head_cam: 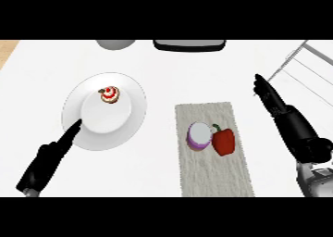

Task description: Pick the bell pepper from the placemat and place it in the tiered shelf

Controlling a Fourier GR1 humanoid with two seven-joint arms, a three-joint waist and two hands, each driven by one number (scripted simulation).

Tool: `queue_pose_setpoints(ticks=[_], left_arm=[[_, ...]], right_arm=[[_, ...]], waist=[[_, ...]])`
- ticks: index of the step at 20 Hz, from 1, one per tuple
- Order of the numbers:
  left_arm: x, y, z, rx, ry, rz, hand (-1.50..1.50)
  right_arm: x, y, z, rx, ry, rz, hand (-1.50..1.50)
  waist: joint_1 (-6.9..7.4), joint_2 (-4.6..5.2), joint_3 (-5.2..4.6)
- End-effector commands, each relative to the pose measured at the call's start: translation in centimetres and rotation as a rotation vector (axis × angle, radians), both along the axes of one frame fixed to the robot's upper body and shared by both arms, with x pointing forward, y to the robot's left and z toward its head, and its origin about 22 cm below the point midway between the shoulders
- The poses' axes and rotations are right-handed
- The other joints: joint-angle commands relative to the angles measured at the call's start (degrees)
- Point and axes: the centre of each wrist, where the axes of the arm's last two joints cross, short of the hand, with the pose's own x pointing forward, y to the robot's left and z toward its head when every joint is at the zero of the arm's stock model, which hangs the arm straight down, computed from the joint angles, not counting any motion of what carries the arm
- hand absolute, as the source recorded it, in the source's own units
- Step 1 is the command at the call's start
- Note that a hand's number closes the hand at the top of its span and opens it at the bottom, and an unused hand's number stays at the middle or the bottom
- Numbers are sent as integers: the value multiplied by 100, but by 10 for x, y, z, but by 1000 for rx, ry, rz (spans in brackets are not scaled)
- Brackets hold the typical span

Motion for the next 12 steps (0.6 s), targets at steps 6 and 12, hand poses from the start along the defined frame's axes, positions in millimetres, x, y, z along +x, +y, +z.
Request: queue_pose_setpoints(ticks=[6, 12], left_arm=[[19, 32, 16, -85, -210, 265, 0], [14, 30, 11, -145, -156, 290, 0]], right_arm=[[32, 99, -9, 40, -178, -264, 150], [10, 88, -63, -199, -210, -739, -150]], waist=[[155, -139, -74], [-59, -186, -90]])
